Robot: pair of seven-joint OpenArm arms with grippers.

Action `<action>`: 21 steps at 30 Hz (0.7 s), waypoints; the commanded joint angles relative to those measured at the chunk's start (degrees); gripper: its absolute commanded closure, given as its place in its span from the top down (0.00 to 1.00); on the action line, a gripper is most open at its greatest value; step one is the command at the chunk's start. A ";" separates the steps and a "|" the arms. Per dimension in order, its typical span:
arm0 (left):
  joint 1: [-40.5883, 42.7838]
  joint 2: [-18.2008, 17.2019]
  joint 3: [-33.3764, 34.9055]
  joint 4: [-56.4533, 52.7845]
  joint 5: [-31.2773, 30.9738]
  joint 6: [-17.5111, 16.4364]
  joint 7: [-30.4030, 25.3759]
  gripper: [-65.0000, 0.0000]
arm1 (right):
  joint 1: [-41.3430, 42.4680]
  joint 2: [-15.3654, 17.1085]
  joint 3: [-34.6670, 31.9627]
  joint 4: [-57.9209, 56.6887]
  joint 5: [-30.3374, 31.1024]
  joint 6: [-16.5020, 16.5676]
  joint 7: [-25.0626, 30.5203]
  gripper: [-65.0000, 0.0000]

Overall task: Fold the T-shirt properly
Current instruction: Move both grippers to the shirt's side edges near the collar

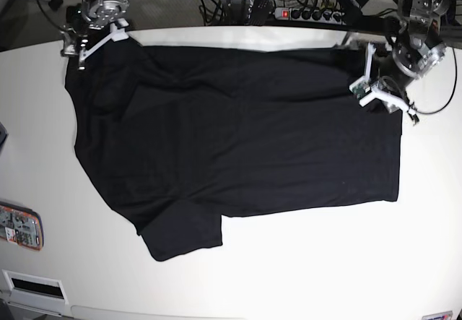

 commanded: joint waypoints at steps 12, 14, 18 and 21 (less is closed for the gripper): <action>-3.07 -0.22 -0.72 0.70 -1.74 0.72 -0.47 0.26 | 8.05 4.24 -0.42 0.78 -1.15 -0.47 -0.98 0.39; -3.07 -0.22 -0.72 0.70 -1.74 0.81 -0.39 0.26 | 9.89 5.65 -1.83 0.69 -1.15 -0.47 -0.98 0.39; -5.70 1.01 -0.72 0.35 -2.10 0.81 -0.12 0.26 | 16.31 6.70 -5.34 0.52 -1.15 -0.47 -0.98 0.39; -9.66 3.56 -1.52 -2.12 -1.74 0.81 -0.12 0.26 | 22.03 6.70 -9.21 0.52 -1.15 -0.47 -0.98 0.39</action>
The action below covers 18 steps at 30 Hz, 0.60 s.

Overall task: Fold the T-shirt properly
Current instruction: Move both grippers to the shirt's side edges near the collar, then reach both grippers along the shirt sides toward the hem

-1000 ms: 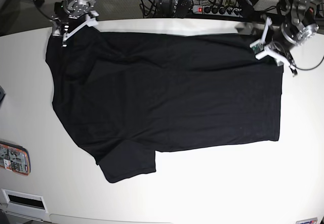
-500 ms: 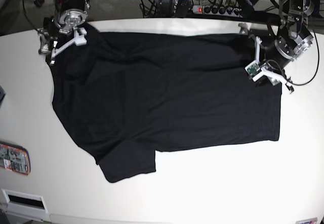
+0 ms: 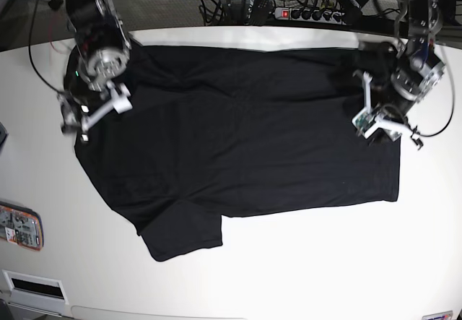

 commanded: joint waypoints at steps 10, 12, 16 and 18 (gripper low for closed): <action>-13.40 4.93 -5.43 -7.28 -0.13 0.66 -0.71 0.26 | 18.21 0.28 -5.73 0.71 9.88 -0.52 -1.16 0.39; -15.08 5.72 -6.14 -8.51 -0.13 0.66 -0.71 0.26 | 20.94 -0.87 -5.37 0.71 17.00 -1.66 -1.33 0.39; -17.89 6.24 -6.75 -12.90 -0.57 0.66 -0.62 0.26 | 26.04 -4.03 -1.15 0.71 36.34 -9.83 -1.16 0.38; -19.12 7.48 -6.84 -14.66 -0.48 0.66 -0.62 0.26 | 27.62 -5.17 1.92 0.71 47.77 -12.38 -1.16 0.38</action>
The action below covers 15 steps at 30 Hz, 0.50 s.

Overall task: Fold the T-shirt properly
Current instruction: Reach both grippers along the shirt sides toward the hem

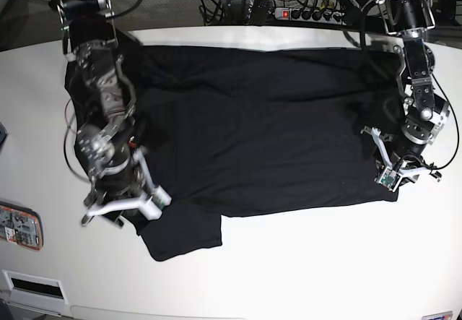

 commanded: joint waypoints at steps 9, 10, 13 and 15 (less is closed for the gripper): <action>-6.38 3.70 0.33 -1.30 -1.62 10.97 3.65 0.26 | 10.73 -3.38 17.18 -7.46 36.08 -3.75 0.33 0.39; -6.56 4.13 0.33 -1.30 -1.62 10.97 3.65 0.26 | 11.79 -3.38 18.24 -9.75 37.49 -3.75 0.33 0.39; -7.97 4.40 1.74 -2.88 -1.62 10.97 3.65 0.26 | 13.55 -3.38 18.59 -18.80 38.37 -3.75 0.33 0.39; -9.46 4.05 2.36 -5.69 -1.53 11.06 3.73 0.26 | 15.04 -3.38 18.59 -26.89 38.28 -3.75 0.33 0.39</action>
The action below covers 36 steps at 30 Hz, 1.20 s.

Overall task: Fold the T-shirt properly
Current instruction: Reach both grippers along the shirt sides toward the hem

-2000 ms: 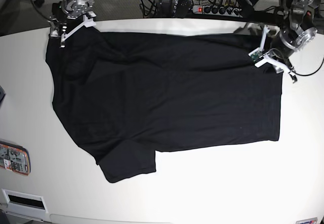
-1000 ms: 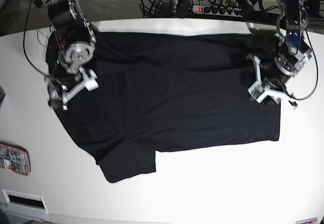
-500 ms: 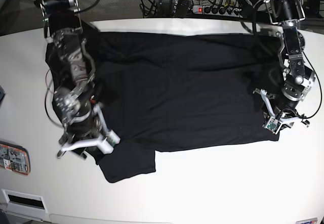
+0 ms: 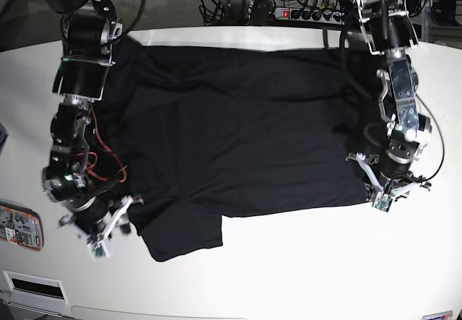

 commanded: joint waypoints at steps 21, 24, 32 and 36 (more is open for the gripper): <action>-2.96 -0.98 -0.11 -0.21 -0.48 0.74 2.95 0.26 | 18.43 -8.26 -2.76 -42.35 0.38 -35.70 27.90 0.38; -3.92 -0.98 -0.11 -0.39 -0.48 0.74 2.95 0.26 | 18.43 -9.75 -3.81 -42.35 0.38 -39.57 30.54 0.39; -3.75 -2.12 1.29 -0.39 -0.48 0.65 2.95 0.26 | 18.43 -12.04 -4.17 -42.87 0.38 -42.82 32.04 0.39; -3.40 -4.32 2.61 -0.48 -0.48 0.65 2.95 0.26 | 18.43 -12.57 -4.25 -47.62 0.38 -42.82 35.20 0.39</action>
